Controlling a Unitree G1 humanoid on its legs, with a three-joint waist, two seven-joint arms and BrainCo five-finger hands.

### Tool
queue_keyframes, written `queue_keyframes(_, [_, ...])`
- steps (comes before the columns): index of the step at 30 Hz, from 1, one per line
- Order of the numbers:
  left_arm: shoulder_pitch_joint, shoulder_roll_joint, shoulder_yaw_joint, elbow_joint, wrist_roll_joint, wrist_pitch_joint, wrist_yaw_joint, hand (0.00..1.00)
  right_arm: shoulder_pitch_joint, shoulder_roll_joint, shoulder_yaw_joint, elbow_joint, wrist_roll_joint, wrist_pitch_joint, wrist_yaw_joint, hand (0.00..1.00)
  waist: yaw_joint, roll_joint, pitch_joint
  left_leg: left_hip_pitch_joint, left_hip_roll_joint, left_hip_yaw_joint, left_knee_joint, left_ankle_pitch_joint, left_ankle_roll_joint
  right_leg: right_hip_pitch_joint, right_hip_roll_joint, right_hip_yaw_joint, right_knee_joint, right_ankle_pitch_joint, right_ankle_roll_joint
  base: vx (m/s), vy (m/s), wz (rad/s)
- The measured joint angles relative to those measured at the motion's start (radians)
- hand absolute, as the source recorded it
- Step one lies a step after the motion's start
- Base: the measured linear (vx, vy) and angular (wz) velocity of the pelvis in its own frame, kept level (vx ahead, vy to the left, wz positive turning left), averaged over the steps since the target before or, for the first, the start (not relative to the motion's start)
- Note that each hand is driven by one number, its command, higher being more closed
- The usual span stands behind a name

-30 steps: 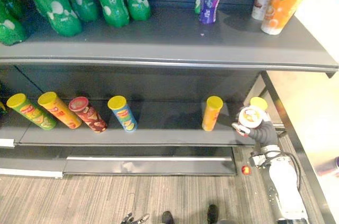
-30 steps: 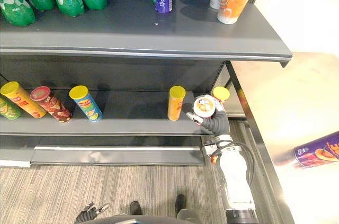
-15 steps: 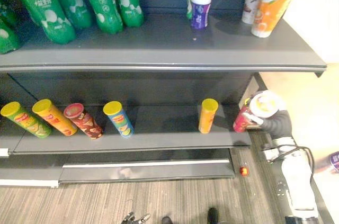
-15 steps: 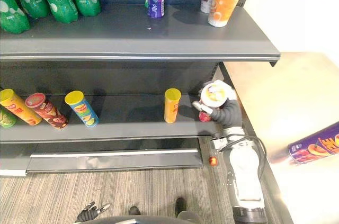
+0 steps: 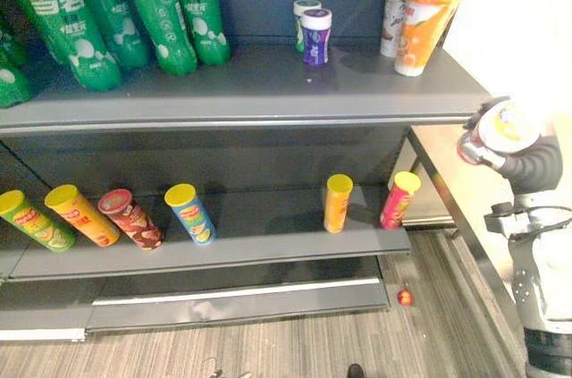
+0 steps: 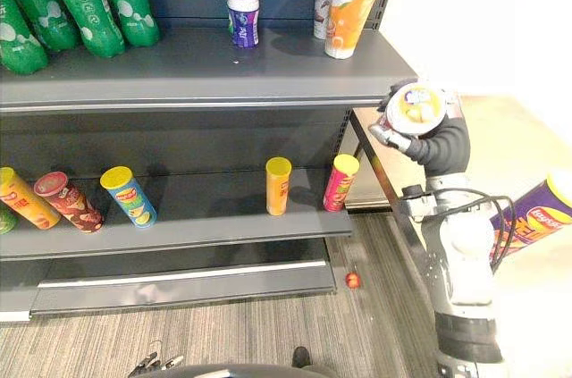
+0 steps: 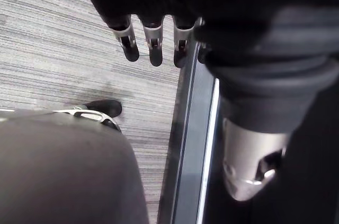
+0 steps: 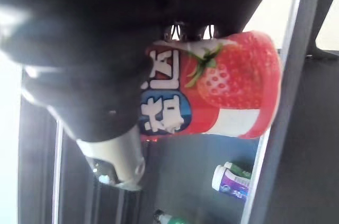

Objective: Put the gum and the chips on the shelf.

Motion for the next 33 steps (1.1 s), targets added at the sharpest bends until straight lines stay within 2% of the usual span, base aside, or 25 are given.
queue_keyframes(3, [0.004, 0.017, -0.039, 0.000, 0.000, 0.011, -0.002, 0.00, -0.091, -0.064, 0.062, 0.067, 0.041, 0.018, -0.009, 1.00, 0.000, -0.009, -0.006, 0.002, -0.001, 0.000, 0.000, 0.002, 0.000, 0.002, -0.001, -0.001, -0.001, 0.001, 0.001, 0.00, 0.000, 0.00])
queue_keyframes(5, [0.005, 0.022, -0.065, -0.001, 0.000, 0.018, -0.004, 0.00, -0.190, -0.148, 0.145, 0.153, 0.092, 0.050, -0.006, 1.00, 0.002, -0.014, -0.009, 0.004, 0.000, -0.001, 0.000, 0.003, 0.000, 0.005, -0.001, -0.001, -0.002, 0.003, -0.002, 0.00, 0.000, 0.00])
queue_keyframes(9, [0.007, 0.024, -0.085, -0.001, -0.001, 0.034, -0.014, 0.00, -0.361, -0.260, 0.287, 0.278, 0.197, 0.096, 0.011, 1.00, 0.009, -0.014, -0.009, 0.012, 0.000, -0.004, -0.001, 0.003, 0.000, 0.018, 0.000, -0.005, -0.009, 0.004, -0.001, 0.00, -0.004, 0.01])
queue_keyframes(13, [0.006, 0.027, -0.104, -0.001, -0.001, 0.042, -0.019, 0.00, -0.508, -0.323, 0.384, 0.350, 0.250, 0.125, 0.012, 1.00, 0.028, -0.014, -0.009, 0.012, 0.001, -0.004, -0.001, 0.003, 0.000, 0.019, 0.001, -0.005, -0.011, 0.005, 0.000, 0.00, 0.000, 0.00])
queue_keyframes(18, [0.006, 0.028, -0.113, 0.000, -0.009, 0.060, -0.022, 0.00, -0.642, -0.329, 0.478, 0.427, 0.295, 0.140, 0.009, 1.00, 0.037, -0.014, -0.009, 0.012, 0.001, -0.005, -0.001, 0.004, 0.000, 0.022, 0.001, -0.006, -0.016, 0.011, -0.006, 0.00, 0.000, 0.00])
queue_keyframes(22, [-0.005, 0.032, -0.135, 0.000, -0.011, 0.065, -0.021, 0.00, -0.705, -0.327, 0.530, 0.481, 0.322, 0.165, -0.008, 1.00, 0.056, -0.014, -0.009, 0.012, 0.002, -0.005, -0.001, 0.005, 0.000, 0.021, 0.002, -0.005, -0.016, 0.011, -0.006, 0.00, 0.000, 0.00])
queue_keyframes(33, [-0.016, 0.037, -0.143, 0.000, -0.012, 0.083, -0.021, 0.00, -0.775, -0.197, 0.611, 0.526, 0.344, 0.198, -0.017, 1.00, 0.059, -0.021, -0.004, 0.003, 0.003, -0.010, -0.001, 0.007, -0.001, 0.015, 0.003, -0.011, -0.018, 0.012, -0.006, 0.00, 0.000, 0.01])
